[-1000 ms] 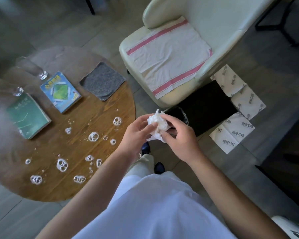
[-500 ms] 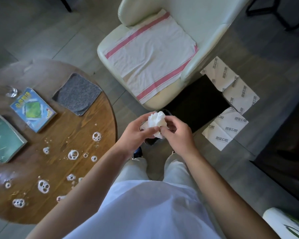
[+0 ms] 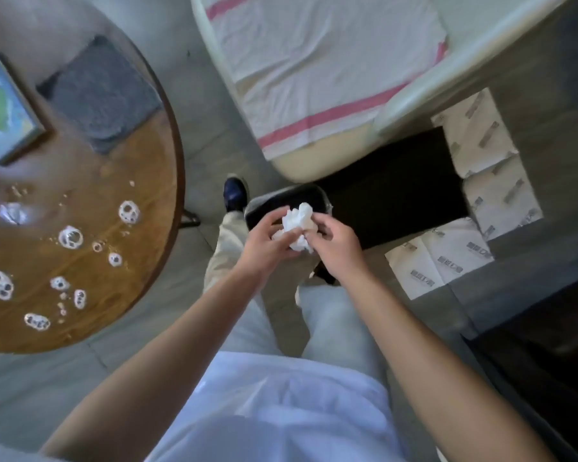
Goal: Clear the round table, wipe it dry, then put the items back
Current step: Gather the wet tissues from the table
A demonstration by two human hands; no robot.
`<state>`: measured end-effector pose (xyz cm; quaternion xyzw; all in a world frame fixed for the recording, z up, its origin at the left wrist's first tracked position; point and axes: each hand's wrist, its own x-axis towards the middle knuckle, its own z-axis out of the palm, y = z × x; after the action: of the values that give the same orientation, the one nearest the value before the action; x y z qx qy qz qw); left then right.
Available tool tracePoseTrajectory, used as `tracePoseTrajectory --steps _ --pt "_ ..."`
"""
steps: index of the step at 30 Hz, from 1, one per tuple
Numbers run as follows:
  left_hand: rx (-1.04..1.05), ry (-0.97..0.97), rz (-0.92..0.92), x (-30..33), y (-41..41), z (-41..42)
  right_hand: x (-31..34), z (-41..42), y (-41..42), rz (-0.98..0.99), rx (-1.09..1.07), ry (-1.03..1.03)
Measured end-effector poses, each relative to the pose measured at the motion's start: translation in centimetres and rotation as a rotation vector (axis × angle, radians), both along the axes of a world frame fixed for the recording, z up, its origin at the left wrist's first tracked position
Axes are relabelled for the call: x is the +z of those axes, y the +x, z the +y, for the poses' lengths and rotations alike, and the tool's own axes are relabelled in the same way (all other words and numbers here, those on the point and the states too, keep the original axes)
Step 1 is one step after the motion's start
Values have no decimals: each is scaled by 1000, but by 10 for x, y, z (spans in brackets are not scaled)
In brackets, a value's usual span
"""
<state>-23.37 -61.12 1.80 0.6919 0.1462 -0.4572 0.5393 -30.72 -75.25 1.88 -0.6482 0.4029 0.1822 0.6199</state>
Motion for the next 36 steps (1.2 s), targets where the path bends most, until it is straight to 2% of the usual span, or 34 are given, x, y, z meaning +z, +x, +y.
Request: tracePoseTrajectory --steps 4,5,10,13,15,18,21,25,30,36 --pt "-201 239 -188 -107 -4 3 -111 8 14 131 14 57" --pt "-233 261 -186 -129 -3 4 -136 12 17 158 6 66" --pt "-158 306 2 -230 13 12 -229 20 35 259 45 126" --pt "-60 311 61 -268 22 4 -277 25 42 303 69 106" --pt "-78 300 69 -287 27 -5 -305 28 46 332 53 77" --pt "-183 367 22 -322 28 -7 -331 29 54 354 91 24" --pt "-196 436 28 -362 34 -2 -363 29 61 352 142 -8" --pt "-294 508 -4 -390 40 1 -393 34 65 388 169 -31" --pt "-314 532 43 -411 43 -5 -419 36 68 416 192 -49" --pt "-405 552 183 -424 50 -9 -433 40 74 496 180 -4"
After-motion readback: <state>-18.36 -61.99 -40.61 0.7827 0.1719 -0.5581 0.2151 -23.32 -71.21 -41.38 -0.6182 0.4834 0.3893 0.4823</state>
